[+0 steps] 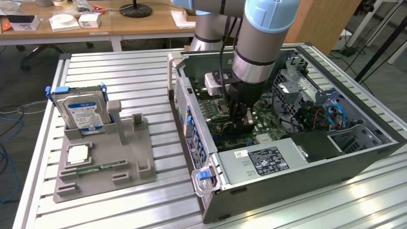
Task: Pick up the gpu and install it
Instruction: 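Insert the gpu into the slot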
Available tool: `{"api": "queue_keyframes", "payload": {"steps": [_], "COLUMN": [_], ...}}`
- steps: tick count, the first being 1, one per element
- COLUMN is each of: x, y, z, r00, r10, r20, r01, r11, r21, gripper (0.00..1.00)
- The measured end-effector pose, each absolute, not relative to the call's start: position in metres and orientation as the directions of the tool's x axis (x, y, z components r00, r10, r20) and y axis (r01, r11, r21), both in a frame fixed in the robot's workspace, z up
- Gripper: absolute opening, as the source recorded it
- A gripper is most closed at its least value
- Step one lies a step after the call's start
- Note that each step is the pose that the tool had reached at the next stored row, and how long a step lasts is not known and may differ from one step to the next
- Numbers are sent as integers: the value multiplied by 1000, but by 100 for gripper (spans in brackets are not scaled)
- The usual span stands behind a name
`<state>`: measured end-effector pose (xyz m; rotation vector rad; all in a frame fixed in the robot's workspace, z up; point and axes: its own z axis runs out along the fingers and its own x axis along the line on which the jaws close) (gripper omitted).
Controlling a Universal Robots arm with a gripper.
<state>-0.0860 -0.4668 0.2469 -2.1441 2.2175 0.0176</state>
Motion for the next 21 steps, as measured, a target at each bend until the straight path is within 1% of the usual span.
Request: {"api": "queue_keyframes", "payload": {"steps": [5,21], "x": [-86,-86], "y": [-467,-467], "z": [243,242], "r00": [-33,-33], "r10": [-998,-998], "r20": [-49,-51], "r01": [-999,-999], "r11": [34,35], "r21": [-32,-32], "gripper": [26,27]}}
